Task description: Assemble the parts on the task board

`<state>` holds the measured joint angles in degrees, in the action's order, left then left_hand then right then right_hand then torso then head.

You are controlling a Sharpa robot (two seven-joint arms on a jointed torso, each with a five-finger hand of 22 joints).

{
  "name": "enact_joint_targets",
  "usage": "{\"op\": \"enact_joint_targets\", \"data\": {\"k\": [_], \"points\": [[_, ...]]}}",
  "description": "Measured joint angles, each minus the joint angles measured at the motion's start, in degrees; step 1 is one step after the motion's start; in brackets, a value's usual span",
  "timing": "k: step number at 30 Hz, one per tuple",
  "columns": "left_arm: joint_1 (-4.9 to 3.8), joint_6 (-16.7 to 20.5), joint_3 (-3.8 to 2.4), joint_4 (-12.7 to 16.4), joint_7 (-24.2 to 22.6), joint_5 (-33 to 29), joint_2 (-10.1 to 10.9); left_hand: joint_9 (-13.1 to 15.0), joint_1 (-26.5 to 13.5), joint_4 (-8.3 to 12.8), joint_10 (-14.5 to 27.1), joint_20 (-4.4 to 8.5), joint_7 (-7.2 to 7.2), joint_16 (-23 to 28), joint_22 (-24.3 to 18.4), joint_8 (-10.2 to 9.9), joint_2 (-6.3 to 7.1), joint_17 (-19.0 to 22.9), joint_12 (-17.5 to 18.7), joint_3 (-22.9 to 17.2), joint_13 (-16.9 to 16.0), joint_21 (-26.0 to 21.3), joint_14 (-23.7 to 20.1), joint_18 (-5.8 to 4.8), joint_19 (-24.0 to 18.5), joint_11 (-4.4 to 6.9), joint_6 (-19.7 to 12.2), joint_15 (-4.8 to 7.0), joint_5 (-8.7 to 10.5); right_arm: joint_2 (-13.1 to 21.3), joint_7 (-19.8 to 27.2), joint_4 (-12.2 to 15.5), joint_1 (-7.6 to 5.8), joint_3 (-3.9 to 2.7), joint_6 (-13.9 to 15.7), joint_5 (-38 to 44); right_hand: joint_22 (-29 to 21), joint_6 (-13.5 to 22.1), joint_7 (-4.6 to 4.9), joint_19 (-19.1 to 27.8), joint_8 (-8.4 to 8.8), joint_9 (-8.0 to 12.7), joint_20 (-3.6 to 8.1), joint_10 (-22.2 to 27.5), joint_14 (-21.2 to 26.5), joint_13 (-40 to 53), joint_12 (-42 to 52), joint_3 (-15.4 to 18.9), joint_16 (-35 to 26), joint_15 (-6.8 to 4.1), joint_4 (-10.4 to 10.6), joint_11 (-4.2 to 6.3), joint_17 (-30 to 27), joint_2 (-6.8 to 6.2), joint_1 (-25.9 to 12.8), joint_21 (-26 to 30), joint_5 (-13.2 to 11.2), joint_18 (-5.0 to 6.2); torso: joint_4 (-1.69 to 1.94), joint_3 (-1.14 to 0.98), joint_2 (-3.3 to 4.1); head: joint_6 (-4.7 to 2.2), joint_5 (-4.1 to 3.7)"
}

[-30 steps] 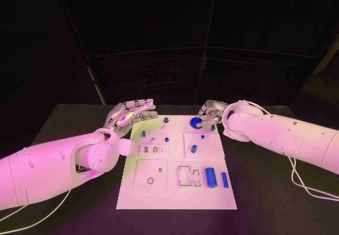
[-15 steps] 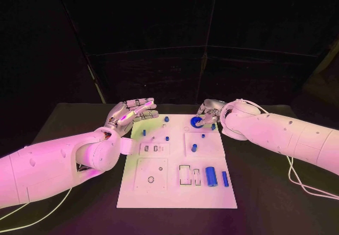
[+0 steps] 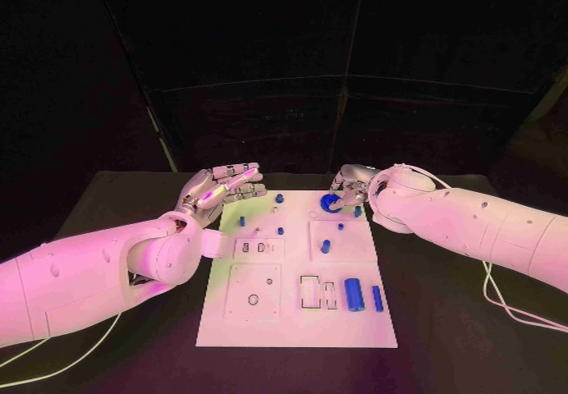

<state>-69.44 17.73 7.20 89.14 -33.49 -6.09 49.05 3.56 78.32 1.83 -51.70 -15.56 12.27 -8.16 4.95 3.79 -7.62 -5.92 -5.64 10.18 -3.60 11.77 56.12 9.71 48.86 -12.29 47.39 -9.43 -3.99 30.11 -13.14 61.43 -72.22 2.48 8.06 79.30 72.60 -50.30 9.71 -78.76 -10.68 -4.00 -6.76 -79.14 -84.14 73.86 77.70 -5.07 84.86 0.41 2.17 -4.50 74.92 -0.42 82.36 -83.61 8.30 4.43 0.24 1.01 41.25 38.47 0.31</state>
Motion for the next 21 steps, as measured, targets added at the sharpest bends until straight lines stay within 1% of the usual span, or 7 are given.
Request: {"op": "enact_joint_targets", "data": {"k": [1,5,6,8,11,14,21], "points": [[0.0,-0.02,0.0,0.0,0.01,0.0,0.0,0.0,0.0,0.0,0.0,0.0,0.0,0.0,0.0,0.0,0.0,0.0,0.0,0.0,0.0,0.0,0.0,0.0,0.0,0.0,0.0,0.0,0.0,0.05,0.0,0.06,-0.01,-0.02,0.0,0.25,0.1,-0.62,-0.11,0.0,-0.42,-0.08,0.0,0.0,0.0,0.22,0.02,-0.34,0.0,0.0,-0.35,0.0,0.0,0.22,0.22,0.0,0.0,0.0,0.0,0.0,0.0,0.01,0.01],[0.0,-0.06,0.0,-0.01,0.07,0.0,0.02,0.0,0.0,0.0,0.0,0.0,0.0,0.0,0.0,0.0,0.0,0.0,0.0,0.0,0.0,0.0,0.0,0.0,0.0,0.0,0.0,0.0,0.0,0.27,0.0,0.35,-0.01,-0.01,0.02,0.88,0.73,-2.0,-0.37,-0.44,-0.5,-0.09,0.44,-0.54,0.01,0.89,0.7,-1.31,0.0,-0.01,-0.51,0.5,0.0,0.22,0.22,-0.43,-0.14,0.0,0.0,0.0,0.0,0.04,0.01],[0.0,-0.06,0.0,-0.01,0.08,0.0,0.02,0.0,0.0,0.0,0.0,0.0,0.0,0.0,0.0,0.0,0.0,0.0,0.0,0.0,0.0,0.0,0.0,0.0,0.0,0.0,0.0,0.0,0.0,0.32,0.0,0.43,-0.01,-0.01,0.06,0.99,0.91,-2.33,-0.44,-0.52,-0.65,-0.09,0.52,-0.73,0.13,1.02,0.8,-1.53,0.0,-0.13,-0.56,0.32,0.0,0.22,0.22,-0.43,-0.13,0.0,0.0,0.0,0.0,0.05,0.01],[0.0,-0.08,0.0,-0.01,0.1,0.0,0.03,0.0,0.0,0.0,0.0,0.0,0.0,0.0,0.0,0.0,0.0,0.0,0.0,0.0,0.0,0.0,0.0,0.0,0.0,0.0,0.0,0.0,0.0,0.41,0.0,0.64,0.0,-0.01,0.19,1.18,1.21,-2.81,-0.61,-0.53,-0.9,-0.09,0.53,-1.02,0.22,1.1,1.0,-1.82,0.0,-0.22,-0.52,0.61,0.0,0.23,0.21,-0.43,0.26,0.0,0.0,-0.01,0.0,0.05,0.01],[0.0,-0.1,0.0,-0.01,0.13,0.0,0.04,0.0,0.0,0.0,0.0,0.0,0.0,0.0,0.0,0.0,0.0,0.0,0.0,0.0,0.0,0.0,0.0,0.0,0.0,0.0,0.0,0.0,0.0,0.49,0.1,0.99,0.08,0.02,0.65,1.29,1.6,-3.11,-0.52,-0.92,-1.13,-0.09,0.51,-1.53,0.2,1.11,1.51,-2.32,0.0,-0.24,-0.57,0.71,-0.01,0.24,0.19,-0.71,0.67,0.01,-0.01,-0.02,0.0,0.11,0.01],[0.0,-0.13,0.0,-0.02,0.15,0.0,0.06,0.0,0.0,0.0,0.0,0.0,0.0,0.0,0.01,0.0,0.0,0.0,0.0,0.0,0.0,0.0,0.0,0.0,0.0,0.0,0.0,0.0,0.0,0.64,0.35,1.6,0.23,0.09,1.58,1.3,1.7,-3.26,-0.38,-1.13,-1.2,-0.08,0.72,-1.74,0.2,1.1,1.51,-3.04,0.0,-0.64,-0.84,0.92,-0.01,-0.02,-0.22,-0.71,1.54,0.01,-0.02,-0.03,0.0,0.15,0.01],[0.0,-0.15,0.0,0.0,0.2,0.0,0.23,0.0,0.0,0.0,0.0,0.0,0.0,0.0,0.01,0.0,0.0,0.0,0.0,0.0,0.0,0.0,0.0,0.0,0.0,0.0,0.0,0.0,0.0,1.46,1.0,4.64,0.41,0.16,4.88,1.61,2.22,-3.49,-0.49,-1.34,-1.23,-0.05,0.93,-1.74,0.21,1.09,1.87,-3.23,0.23,-0.64,-1.03,0.92,-0.01,0.15,-0.52,-0.99,1.57,0.01,-0.05,0.0,-0.02,0.03,0.08]]}}
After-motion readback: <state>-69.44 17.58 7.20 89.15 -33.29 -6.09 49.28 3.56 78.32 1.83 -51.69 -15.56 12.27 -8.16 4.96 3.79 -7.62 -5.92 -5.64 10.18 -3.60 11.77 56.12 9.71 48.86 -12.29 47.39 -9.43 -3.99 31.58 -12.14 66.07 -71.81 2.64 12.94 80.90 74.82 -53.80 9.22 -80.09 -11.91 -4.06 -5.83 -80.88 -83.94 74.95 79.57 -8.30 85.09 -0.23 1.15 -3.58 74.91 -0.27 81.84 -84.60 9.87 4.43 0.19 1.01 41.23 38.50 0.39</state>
